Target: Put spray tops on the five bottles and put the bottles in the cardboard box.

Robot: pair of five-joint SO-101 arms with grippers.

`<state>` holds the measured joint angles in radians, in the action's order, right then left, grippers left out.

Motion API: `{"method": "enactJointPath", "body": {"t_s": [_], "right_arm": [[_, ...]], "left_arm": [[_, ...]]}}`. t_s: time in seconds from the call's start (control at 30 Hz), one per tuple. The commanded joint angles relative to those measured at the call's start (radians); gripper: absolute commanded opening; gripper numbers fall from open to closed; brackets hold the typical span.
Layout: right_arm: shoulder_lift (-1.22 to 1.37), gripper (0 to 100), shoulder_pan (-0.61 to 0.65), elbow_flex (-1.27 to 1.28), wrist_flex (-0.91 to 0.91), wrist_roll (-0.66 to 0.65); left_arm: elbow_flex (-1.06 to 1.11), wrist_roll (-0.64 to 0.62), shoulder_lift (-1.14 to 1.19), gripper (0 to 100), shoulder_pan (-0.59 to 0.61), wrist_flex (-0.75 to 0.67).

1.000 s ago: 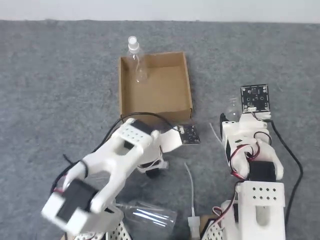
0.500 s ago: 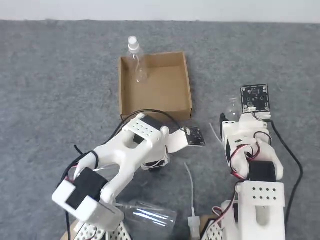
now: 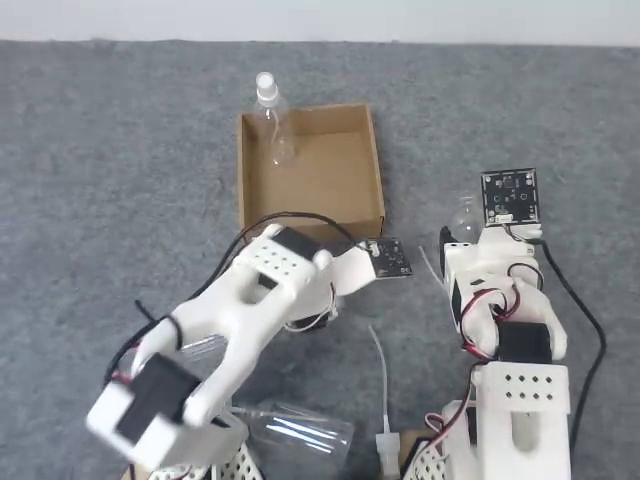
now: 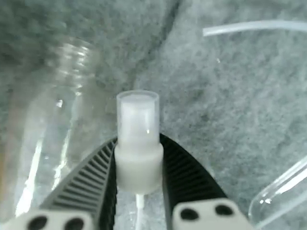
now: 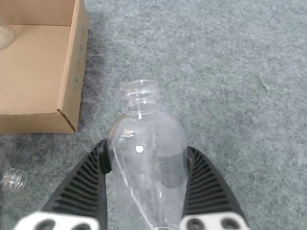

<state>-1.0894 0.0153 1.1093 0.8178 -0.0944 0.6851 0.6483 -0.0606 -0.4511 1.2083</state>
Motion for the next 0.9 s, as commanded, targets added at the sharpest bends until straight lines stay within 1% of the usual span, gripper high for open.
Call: {"method": "enactJointPath", "body": {"t_s": [0.0,0.2,0.33,0.5,0.87], "right_arm": [[-0.028,0.6,-0.004,-0.009,-0.025,0.003],[-0.028,0.6,-0.004,-0.009,-0.025,0.003],[-0.028,0.6,-0.004,-0.009,-0.025,0.003],[-0.028,0.6,-0.004,-0.009,-0.025,0.003],[-0.028,0.6,-0.004,-0.009,-0.025,0.008]], "left_arm": [[0.042,-0.009,-0.189,1,0.003,0.005],[0.097,-0.018,-0.324,1,-0.003,0.005],[0.116,-0.11,-0.381,1,-0.005,-0.035],[0.179,-0.169,-0.431,1,-0.005,-0.117],[0.185,-0.305,-0.6,1,0.003,-0.121]]}}
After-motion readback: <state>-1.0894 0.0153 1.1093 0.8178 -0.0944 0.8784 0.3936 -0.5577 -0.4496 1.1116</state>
